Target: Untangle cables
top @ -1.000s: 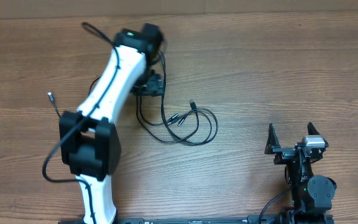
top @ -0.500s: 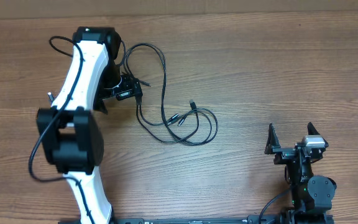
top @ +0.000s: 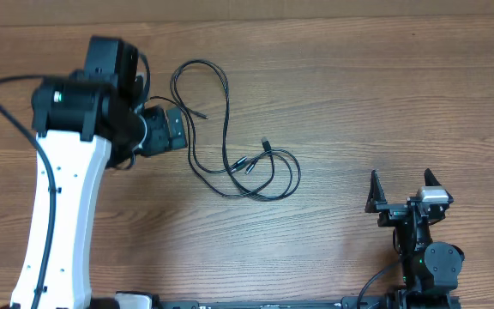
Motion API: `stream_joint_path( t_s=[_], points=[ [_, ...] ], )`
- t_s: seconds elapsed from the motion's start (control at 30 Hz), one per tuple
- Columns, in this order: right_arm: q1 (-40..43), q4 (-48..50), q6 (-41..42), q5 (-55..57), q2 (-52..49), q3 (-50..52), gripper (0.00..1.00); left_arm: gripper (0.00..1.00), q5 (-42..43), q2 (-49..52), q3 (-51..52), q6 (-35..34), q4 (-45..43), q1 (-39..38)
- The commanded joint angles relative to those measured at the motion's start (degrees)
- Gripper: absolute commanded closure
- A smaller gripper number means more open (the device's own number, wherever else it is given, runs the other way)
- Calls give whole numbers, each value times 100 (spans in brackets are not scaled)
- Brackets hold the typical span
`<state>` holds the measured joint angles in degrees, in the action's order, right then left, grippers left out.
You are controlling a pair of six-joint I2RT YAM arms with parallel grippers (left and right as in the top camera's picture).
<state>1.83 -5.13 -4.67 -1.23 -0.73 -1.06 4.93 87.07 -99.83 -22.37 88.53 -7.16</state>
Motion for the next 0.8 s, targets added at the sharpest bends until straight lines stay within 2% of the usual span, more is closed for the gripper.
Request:
stream_joint_path(
  t_s=[0.0, 0.07, 0.17, 0.27, 0.33, 0.43, 0.57, 0.77],
  points=[
    [7, 31, 33, -11, 57, 59, 0, 0, -149, 9, 881, -560, -426, -4],
    [7, 31, 33, -13, 57, 59, 0, 1, 35, 44, 1370, -828, -850, -7],
    [7, 31, 33, -11, 57, 59, 0, 4, 839, 160, 2208, -986, -1705, -7],
    [7, 31, 33, -11, 57, 59, 0, 36, 1141, 315, 2767, -988, -2476, -4],
    [7, 31, 33, -11, 57, 59, 0, 42, 1075, 444, 3060, -990, -2922, -4],
    [7, 31, 33, -11, 57, 59, 0, 37, 846, 684, 3311, -1220, -3300, -4],
    [7, 31, 33, -11, 57, 59, 0, 39, 466, 1099, 3416, -1670, -3440, -15],
    [7, 31, 33, -11, 57, 59, 0, 40, 90, 1733, 3416, -1690, -3679, -249]
  ],
)
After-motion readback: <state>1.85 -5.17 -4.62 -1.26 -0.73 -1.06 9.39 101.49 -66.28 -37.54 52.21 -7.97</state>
